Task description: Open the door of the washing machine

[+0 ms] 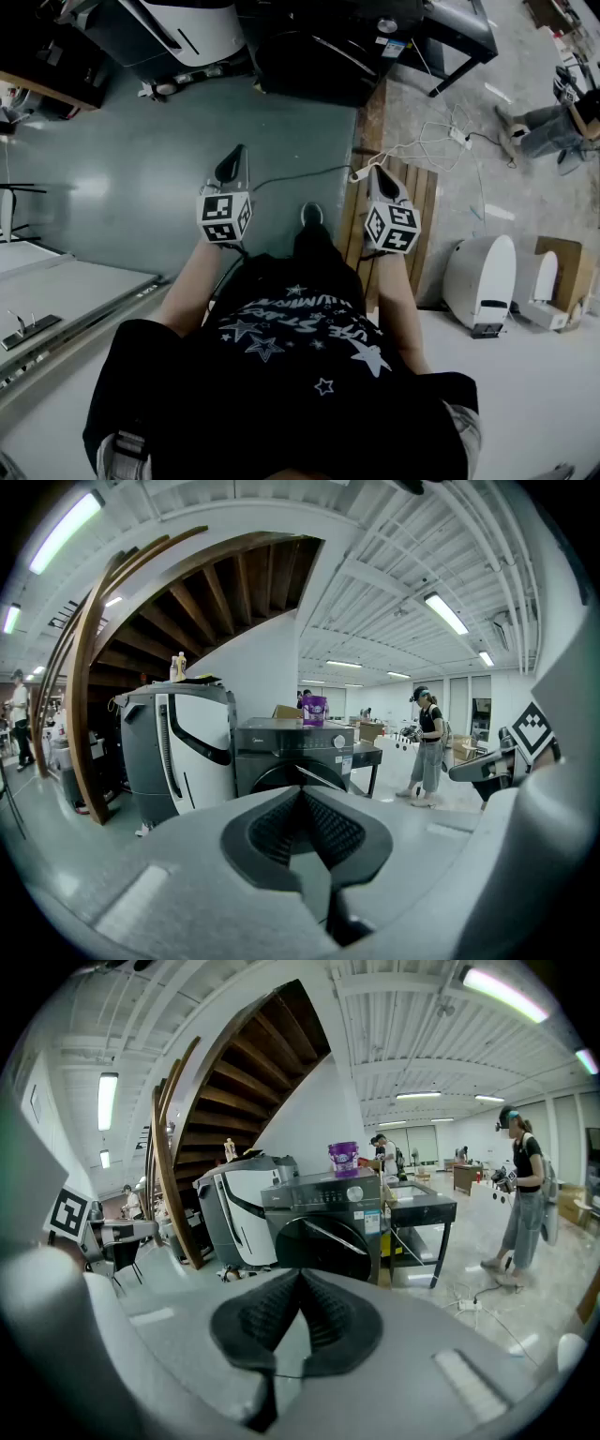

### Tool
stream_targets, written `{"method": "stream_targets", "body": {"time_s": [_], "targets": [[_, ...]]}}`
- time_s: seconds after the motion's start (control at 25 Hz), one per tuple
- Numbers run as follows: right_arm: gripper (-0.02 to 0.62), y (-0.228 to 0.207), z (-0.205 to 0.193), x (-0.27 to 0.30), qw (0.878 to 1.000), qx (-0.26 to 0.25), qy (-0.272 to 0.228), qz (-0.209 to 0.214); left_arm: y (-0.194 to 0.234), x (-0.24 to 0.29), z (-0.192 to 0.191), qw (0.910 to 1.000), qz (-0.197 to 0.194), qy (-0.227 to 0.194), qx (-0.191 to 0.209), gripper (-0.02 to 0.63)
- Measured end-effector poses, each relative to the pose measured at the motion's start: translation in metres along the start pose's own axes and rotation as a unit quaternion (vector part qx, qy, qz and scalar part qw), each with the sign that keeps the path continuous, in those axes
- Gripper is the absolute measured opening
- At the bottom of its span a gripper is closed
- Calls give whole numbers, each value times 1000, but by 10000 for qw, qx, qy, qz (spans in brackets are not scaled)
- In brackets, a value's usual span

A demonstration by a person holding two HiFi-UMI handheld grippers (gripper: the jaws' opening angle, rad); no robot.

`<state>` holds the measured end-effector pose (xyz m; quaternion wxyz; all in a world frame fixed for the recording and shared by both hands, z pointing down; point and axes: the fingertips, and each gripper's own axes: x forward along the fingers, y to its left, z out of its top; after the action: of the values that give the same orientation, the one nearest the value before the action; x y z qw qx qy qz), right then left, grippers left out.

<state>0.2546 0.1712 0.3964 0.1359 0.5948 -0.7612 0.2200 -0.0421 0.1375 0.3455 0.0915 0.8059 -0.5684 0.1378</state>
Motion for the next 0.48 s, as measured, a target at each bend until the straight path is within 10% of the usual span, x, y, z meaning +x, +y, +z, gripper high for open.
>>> {"method": "stream_targets", "body": {"time_s": [0.48], "targets": [[5,11,12,-5,9999,-92,-139,-39,9,-20,-4,9988,-140,35,-470,11]]}}
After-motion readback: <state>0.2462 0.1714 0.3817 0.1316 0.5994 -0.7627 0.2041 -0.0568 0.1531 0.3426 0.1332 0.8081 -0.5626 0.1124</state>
